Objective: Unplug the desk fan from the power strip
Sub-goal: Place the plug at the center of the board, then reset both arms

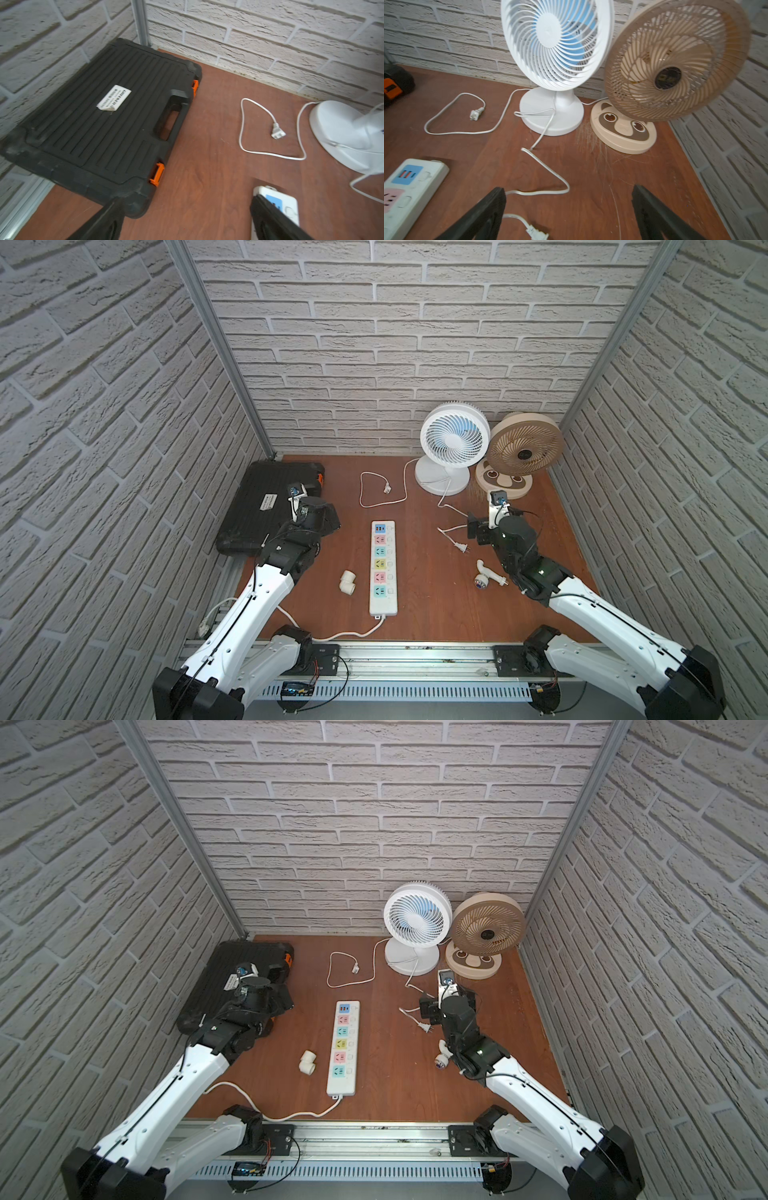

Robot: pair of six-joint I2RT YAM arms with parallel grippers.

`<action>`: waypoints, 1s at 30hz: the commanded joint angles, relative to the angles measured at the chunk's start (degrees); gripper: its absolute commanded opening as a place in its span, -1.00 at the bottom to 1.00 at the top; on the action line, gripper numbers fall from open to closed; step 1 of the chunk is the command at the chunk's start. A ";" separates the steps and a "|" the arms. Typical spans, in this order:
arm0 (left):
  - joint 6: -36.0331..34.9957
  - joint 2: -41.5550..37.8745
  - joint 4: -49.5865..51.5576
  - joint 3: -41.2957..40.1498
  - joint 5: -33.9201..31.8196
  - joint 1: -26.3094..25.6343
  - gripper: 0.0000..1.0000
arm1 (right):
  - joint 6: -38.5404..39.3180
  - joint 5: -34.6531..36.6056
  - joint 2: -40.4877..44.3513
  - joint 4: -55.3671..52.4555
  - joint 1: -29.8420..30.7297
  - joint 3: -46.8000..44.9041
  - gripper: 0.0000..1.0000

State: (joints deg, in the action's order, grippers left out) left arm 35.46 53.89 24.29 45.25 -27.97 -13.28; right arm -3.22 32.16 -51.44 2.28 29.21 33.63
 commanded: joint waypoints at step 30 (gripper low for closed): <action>-30.87 21.57 -70.93 -28.16 -0.74 11.16 0.96 | 2.61 1.15 -23.86 43.14 -15.61 -15.48 0.97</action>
State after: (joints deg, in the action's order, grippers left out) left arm 7.11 73.32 -39.46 15.03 -32.12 -3.16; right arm -0.08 35.66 -72.88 42.74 14.33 12.43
